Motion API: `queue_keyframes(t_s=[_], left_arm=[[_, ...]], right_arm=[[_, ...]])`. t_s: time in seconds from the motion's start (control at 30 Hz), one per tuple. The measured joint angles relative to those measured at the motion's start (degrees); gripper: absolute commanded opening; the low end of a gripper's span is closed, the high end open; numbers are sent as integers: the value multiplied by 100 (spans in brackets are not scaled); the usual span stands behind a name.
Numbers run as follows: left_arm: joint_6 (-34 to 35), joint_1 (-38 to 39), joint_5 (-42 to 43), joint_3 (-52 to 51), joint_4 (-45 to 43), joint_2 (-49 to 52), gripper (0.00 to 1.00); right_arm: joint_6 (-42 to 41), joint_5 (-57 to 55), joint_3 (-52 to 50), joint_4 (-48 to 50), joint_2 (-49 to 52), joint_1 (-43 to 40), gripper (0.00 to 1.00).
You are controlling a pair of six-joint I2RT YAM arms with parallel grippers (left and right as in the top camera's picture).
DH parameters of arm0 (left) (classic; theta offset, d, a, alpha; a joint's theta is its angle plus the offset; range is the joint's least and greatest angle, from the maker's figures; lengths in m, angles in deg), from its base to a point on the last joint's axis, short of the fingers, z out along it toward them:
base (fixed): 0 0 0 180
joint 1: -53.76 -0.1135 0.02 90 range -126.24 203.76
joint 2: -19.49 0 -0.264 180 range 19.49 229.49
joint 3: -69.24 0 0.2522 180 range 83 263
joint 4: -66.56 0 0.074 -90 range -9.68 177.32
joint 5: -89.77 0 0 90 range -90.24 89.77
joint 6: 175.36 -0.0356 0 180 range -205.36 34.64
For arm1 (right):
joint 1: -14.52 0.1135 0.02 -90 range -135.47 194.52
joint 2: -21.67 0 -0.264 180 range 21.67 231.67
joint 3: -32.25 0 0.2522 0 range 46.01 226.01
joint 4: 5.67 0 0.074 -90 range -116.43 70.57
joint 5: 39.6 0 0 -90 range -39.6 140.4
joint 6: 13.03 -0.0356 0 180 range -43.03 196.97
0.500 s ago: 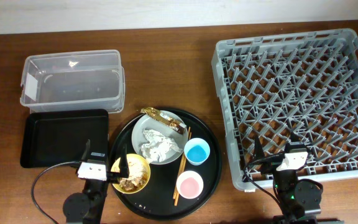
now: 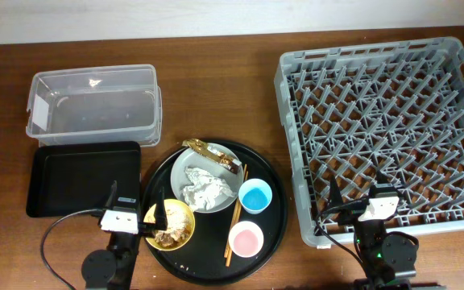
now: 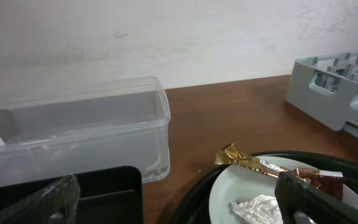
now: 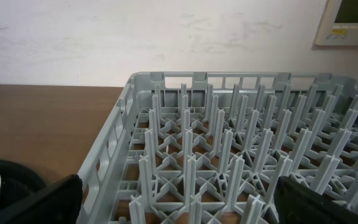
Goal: Sort waste into correct bins and load items into the dishwasher rack
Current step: 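Move the left gripper toward the gold wrapper on the white plate, then grasp the gold wrapper with the left gripper and lift it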
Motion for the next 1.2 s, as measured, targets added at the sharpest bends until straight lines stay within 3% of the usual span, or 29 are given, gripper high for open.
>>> queue_keyframes(t_s=[0.43, 0.53, 0.7, 0.87, 0.9, 1.03, 1.13, 1.2], left_arm=[[0, 0, -2, 0, 0, 0, 99], [7, 0, -20, 24, 109, 0, 99], [26, 0, -61, 839, 1585, 651, 99], [28, 0, -63, 2706, 2826, 2457, 99], [26, 0, -63, 3314, 3300, 3169, 99], [26, 0, 208, 5327, 5751, 4907, 99], [26, 0, 459, 5702, 6175, 5152, 99], [267, 0, 745, 5716, 5740, 5211, 99]], right_arm=[[0, 7, 0, -2, 0, 0, 99], [-2, 9, 240, -455, 63, 0, 99], [-286, 9, 1746, -1867, 1095, 0, 99], [-433, 11, 3504, -3700, 2573, 0, 99], [-433, 9, 4072, -4607, 2938, 0, 99], [-433, 28, 5047, -5923, 4146, 0, 99], [-433, 28, 5156, -6089, 4640, 0, 99], [-437, 26, 5156, -6107, 4710, 0, 99]])
